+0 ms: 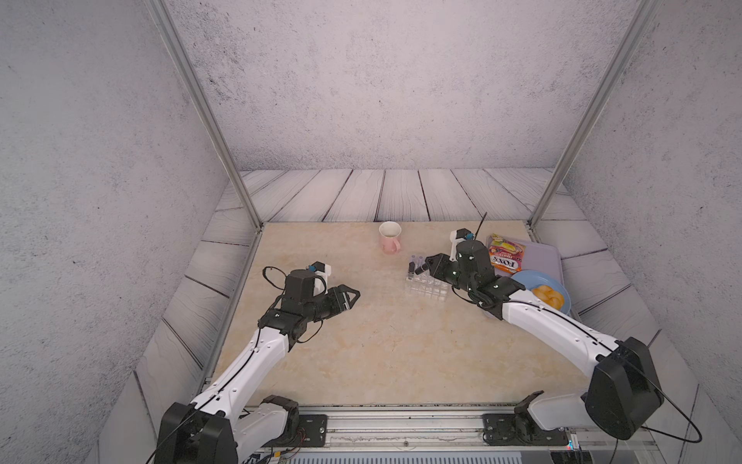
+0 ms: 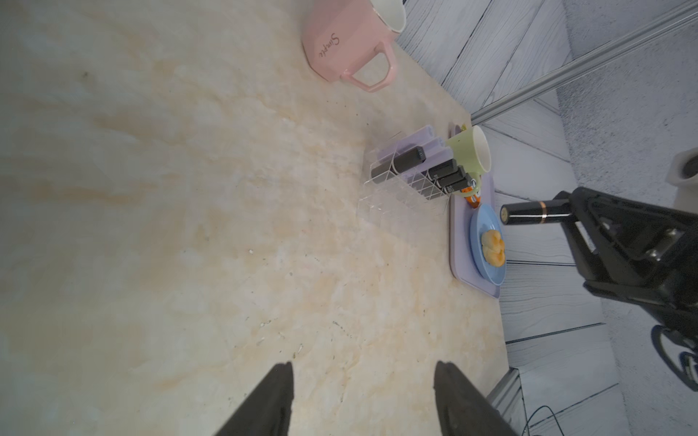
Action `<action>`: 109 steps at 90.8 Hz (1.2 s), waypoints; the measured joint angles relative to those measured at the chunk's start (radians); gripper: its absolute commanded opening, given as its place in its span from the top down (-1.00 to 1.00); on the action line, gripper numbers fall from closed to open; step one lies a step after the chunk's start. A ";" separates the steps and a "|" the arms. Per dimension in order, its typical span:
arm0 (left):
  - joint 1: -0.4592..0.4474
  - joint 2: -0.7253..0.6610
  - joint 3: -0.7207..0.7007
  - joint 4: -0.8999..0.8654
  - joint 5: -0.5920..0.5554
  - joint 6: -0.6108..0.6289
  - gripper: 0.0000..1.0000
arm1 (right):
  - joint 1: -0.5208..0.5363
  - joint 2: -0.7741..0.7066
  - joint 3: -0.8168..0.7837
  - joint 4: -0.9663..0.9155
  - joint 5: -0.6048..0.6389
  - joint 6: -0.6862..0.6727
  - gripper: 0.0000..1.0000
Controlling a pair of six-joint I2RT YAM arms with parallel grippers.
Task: Arrange the lipsticks in the organizer
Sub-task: Pick up the lipstick at the center of the board, then place the lipstick in the storage box.
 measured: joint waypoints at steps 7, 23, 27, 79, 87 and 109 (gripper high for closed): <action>0.000 0.000 -0.011 -0.008 -0.013 0.016 -0.28 | 0.024 0.053 0.034 -0.040 0.116 -0.104 0.97; 0.002 0.000 -0.027 -0.019 -0.027 0.035 -0.27 | 0.061 0.198 0.086 -0.054 0.240 -0.253 1.00; 0.002 0.000 -0.027 -0.018 -0.028 0.037 -0.27 | 0.062 0.230 0.097 -0.050 0.254 -0.278 1.00; 0.002 0.017 -0.027 -0.013 -0.027 0.037 -0.26 | 0.073 0.449 0.215 0.067 0.296 -0.374 1.00; 0.002 0.019 -0.027 -0.013 -0.027 0.037 -0.26 | 0.074 0.463 0.216 0.081 0.309 -0.374 1.00; 0.002 0.021 -0.027 -0.013 -0.026 0.037 -0.26 | 0.075 0.481 0.215 0.092 0.334 -0.374 1.00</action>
